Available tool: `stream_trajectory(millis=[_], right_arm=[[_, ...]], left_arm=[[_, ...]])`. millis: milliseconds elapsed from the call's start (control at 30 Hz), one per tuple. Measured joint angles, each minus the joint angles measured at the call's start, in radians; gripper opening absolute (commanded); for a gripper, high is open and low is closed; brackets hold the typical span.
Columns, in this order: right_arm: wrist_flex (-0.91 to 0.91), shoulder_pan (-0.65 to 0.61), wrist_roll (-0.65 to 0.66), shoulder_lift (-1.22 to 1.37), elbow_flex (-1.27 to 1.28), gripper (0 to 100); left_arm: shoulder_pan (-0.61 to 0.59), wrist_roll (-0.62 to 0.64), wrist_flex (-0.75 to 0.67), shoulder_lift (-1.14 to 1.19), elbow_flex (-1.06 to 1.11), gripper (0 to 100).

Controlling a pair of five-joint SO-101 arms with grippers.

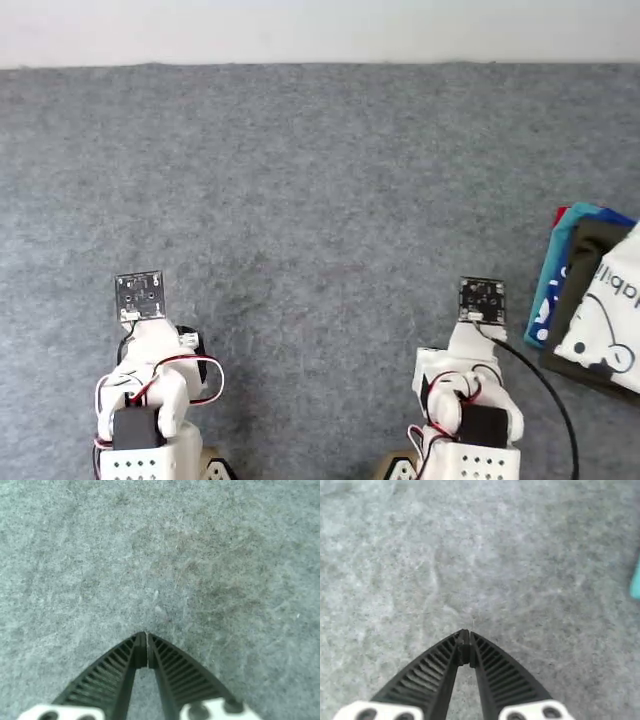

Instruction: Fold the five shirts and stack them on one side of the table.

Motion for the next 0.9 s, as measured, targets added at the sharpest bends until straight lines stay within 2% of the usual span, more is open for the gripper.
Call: stream_trajectory(millis=[900], right_arm=[[0.0,-0.014,0.0,0.0,0.0,1.3]], left_arm=[[0.0,0.0,0.0,0.0,0.0,1]])
